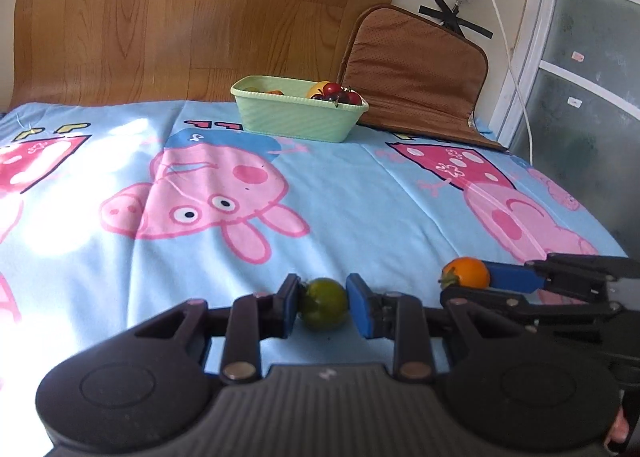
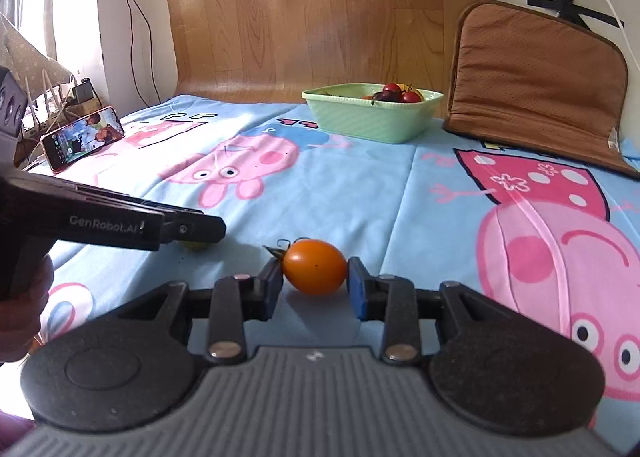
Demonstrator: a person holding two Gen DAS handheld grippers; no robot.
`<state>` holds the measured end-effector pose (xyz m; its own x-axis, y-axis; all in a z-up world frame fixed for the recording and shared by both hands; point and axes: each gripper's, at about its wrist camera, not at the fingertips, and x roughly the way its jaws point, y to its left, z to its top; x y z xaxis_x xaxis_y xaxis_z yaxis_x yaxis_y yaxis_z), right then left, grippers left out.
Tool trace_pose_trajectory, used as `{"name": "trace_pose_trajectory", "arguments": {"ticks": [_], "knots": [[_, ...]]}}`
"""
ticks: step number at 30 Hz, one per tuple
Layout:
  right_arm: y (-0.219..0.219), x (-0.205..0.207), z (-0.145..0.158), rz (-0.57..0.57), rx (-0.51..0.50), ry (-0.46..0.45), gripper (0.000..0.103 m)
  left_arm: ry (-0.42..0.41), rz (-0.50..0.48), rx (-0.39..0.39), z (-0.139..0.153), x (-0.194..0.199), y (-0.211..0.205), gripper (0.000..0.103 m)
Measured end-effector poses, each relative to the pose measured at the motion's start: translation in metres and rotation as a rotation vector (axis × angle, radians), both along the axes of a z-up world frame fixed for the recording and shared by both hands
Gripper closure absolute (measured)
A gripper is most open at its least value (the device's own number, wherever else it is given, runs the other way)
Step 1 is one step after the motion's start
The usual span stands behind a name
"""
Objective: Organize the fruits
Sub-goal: 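Move the left tool to the green tomato while the right moves to the orange tomato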
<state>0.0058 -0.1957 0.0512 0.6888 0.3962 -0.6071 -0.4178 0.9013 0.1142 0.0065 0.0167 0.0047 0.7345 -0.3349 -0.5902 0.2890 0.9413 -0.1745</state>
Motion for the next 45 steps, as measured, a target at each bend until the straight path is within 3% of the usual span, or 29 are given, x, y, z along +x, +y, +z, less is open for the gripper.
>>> {"name": "trace_pose_trajectory", "arguments": {"ticks": [9, 14, 29, 45], "knots": [[-0.001, -0.012, -0.003, -0.012, -0.009, -0.016, 0.059, -0.028, 0.026, 0.065, -0.002, -0.008, -0.009, 0.075], [-0.002, -0.014, -0.003, -0.017, -0.005, -0.024, 0.055, -0.030, 0.043, 0.088, 0.000, -0.007, -0.011, 0.062], [0.003, -0.017, -0.005, -0.006, -0.019, -0.032, 0.052, -0.017, 0.064, 0.145, -0.001, -0.004, -0.018, 0.059], [0.002, -0.018, -0.005, -0.005, -0.019, -0.032, 0.052, -0.021, 0.055, 0.147, -0.002, -0.010, -0.020, 0.054]]}}
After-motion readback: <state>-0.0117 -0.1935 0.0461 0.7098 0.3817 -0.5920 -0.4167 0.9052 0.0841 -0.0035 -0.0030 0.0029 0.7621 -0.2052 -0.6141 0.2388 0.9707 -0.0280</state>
